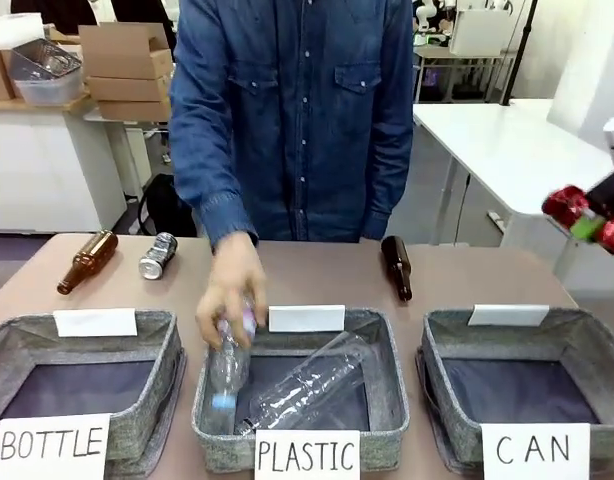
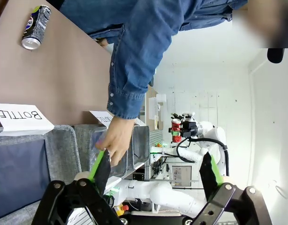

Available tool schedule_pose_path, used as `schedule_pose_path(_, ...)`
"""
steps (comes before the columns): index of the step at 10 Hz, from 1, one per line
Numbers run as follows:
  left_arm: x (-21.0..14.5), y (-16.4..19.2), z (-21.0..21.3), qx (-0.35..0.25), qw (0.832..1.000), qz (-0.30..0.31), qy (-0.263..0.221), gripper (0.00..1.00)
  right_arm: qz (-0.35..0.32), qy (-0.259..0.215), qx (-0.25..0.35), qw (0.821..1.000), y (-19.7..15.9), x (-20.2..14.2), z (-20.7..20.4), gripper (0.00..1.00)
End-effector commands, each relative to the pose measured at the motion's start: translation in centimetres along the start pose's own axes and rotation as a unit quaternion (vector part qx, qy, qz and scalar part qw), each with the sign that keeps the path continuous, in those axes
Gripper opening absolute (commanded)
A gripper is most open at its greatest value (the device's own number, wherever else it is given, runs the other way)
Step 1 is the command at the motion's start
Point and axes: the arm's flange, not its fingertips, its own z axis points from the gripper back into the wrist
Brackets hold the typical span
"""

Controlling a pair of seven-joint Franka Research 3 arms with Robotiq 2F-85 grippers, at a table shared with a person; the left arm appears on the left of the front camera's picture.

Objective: Sort the can waste into the basket.
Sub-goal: Pick up the can waste from the table and place it in the right Fabric basket.

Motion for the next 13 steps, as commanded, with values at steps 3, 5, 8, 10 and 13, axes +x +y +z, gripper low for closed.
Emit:
schedule_pose_path(3,0.1,0.0,0.0,-0.011,1.000,-0.010,0.000,1.00,0.205,0.091,-0.164,0.961,2.9,-3.0,-5.5,0.17)
schedule_pose_path(5,0.1,0.0,0.0,-0.011,1.000,-0.010,0.000,1.00,0.309,0.157,-0.184,0.920,3.1,-3.7,-7.2,0.17)
schedule_pose_path(8,0.1,0.0,0.0,-0.011,1.000,-0.010,0.000,1.00,0.453,0.173,-0.204,0.850,5.0,-5.6,-8.1,0.17)
schedule_pose_path(10,0.1,0.0,0.0,-0.011,1.000,-0.010,0.000,1.00,0.454,0.170,-0.213,0.848,5.2,-6.1,-8.1,0.17)
schedule_pose_path(13,0.1,0.0,0.0,-0.011,1.000,-0.010,0.000,1.00,0.423,0.178,-0.215,0.862,5.2,-5.3,-8.2,0.17)
